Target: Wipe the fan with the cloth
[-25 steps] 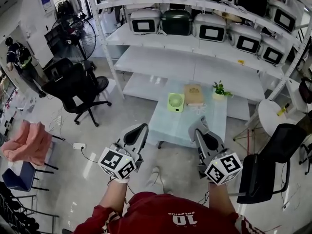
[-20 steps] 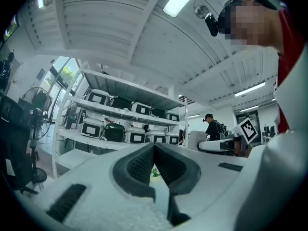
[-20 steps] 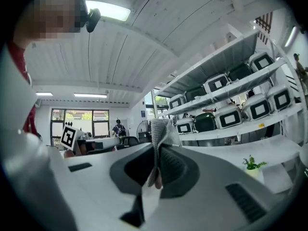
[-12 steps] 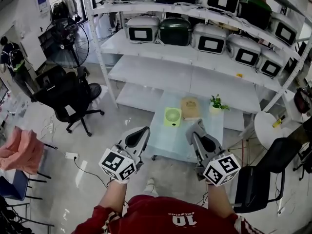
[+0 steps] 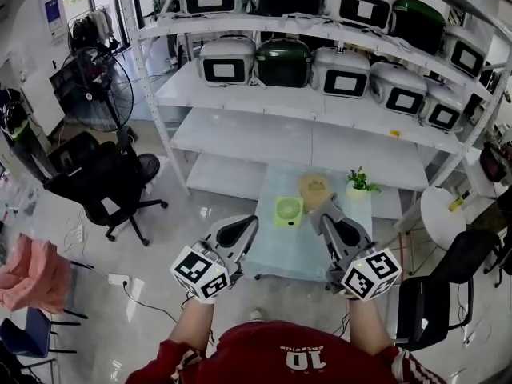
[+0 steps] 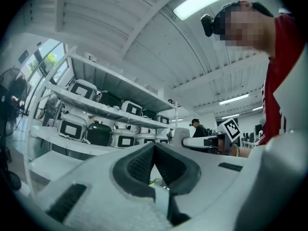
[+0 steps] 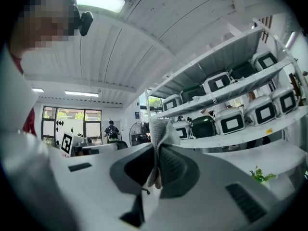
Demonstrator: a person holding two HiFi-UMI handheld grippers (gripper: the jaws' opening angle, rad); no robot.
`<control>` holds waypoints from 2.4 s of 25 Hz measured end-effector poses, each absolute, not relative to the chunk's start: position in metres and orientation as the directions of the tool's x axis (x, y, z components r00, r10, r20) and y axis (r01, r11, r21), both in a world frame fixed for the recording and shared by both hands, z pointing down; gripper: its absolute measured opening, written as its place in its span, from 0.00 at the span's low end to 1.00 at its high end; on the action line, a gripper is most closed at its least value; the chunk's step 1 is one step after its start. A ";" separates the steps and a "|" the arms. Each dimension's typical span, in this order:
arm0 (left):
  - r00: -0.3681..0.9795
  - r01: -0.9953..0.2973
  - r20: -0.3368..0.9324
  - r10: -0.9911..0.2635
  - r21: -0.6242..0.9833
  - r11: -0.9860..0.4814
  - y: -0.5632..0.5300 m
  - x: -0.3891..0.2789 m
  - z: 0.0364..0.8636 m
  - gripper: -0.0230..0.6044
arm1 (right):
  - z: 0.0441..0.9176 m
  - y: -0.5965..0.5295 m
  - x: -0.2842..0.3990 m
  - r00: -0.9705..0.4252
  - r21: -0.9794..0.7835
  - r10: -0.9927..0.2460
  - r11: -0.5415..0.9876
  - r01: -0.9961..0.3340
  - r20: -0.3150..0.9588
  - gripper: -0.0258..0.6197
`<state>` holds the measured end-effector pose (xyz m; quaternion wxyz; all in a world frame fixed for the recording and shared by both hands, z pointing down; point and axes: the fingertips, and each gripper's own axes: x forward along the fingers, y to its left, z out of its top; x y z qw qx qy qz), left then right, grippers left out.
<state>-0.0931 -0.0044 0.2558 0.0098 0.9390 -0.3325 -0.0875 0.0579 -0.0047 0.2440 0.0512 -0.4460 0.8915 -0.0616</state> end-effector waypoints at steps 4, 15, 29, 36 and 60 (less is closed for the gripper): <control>0.776 -0.584 -0.196 -0.599 0.133 -0.801 -0.023 -0.105 0.258 0.03 | 0.244 -0.023 0.048 -0.599 -0.183 -0.798 0.599 -0.780 -0.057 0.07; 0.806 -0.570 -0.141 -0.575 0.076 -0.818 -0.055 -0.113 0.282 0.04 | 0.283 -0.052 0.045 -0.530 -0.171 -0.847 0.516 -0.840 0.049 0.07; 0.793 -0.597 -0.068 -0.606 0.115 -0.794 -0.082 -0.102 0.329 0.04 | 0.335 -0.071 0.055 -0.542 -0.227 -0.827 0.505 -0.833 0.151 0.07; 0.736 -0.659 -0.028 -0.677 0.203 -0.725 -0.119 -0.090 0.360 0.04 | 0.347 -0.099 0.053 -0.600 -0.249 -0.786 0.557 -0.792 0.149 0.07; 0.722 -0.683 0.121 -0.682 0.288 -0.672 -0.180 -0.049 0.453 0.04 | 0.481 -0.169 0.041 -0.687 -0.324 -0.667 0.607 -0.726 0.289 0.07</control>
